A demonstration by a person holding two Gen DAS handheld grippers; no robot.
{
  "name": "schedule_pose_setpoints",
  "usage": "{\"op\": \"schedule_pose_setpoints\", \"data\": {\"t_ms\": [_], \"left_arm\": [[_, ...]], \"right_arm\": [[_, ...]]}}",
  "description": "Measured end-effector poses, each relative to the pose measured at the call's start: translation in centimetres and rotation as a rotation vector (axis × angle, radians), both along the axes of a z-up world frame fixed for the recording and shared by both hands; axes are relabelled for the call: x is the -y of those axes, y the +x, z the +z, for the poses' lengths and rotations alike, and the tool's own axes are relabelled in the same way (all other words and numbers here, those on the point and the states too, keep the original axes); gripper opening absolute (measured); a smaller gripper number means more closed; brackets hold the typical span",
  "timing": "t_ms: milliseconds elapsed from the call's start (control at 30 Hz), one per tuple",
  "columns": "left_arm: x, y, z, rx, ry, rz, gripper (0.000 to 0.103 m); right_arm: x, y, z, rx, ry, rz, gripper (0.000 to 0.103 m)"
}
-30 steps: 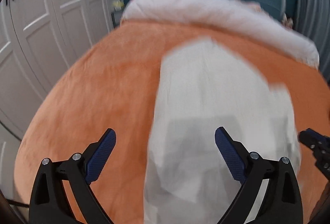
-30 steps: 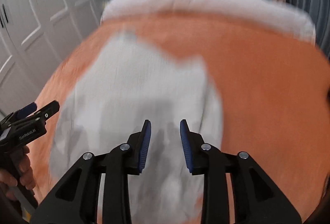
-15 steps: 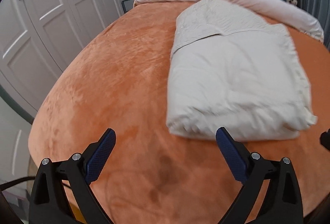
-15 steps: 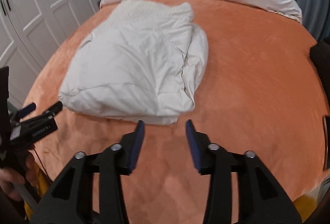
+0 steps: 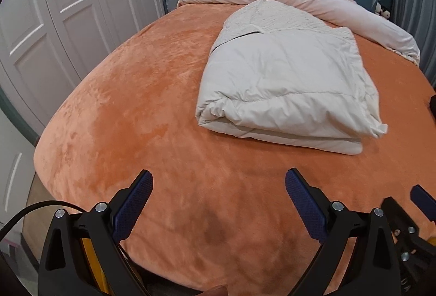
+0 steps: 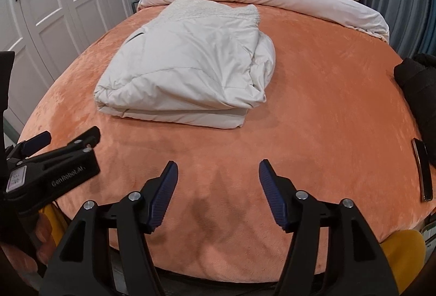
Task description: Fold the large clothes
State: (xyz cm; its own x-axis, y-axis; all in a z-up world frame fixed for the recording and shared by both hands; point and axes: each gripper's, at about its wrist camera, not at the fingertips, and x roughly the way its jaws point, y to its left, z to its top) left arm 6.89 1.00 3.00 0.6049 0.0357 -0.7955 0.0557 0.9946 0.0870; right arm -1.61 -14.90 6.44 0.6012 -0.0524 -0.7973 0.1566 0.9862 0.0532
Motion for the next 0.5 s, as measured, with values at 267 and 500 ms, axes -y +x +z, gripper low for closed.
{"op": "schedule_pose_setpoints", "data": {"t_ms": [267,500], "left_arm": [[0.6,-1.1,0.1,0.006,0.006,-0.018,0.097],[1.2,-1.5,-0.1,0.004,0.012,-0.034,0.096]], "right_arm": [[-0.5,-0.6,0.2,0.012,-0.012,-0.008,0.062],[-0.6,-0.9,0.2,0.016,-0.012,-0.007,0.062]]}}
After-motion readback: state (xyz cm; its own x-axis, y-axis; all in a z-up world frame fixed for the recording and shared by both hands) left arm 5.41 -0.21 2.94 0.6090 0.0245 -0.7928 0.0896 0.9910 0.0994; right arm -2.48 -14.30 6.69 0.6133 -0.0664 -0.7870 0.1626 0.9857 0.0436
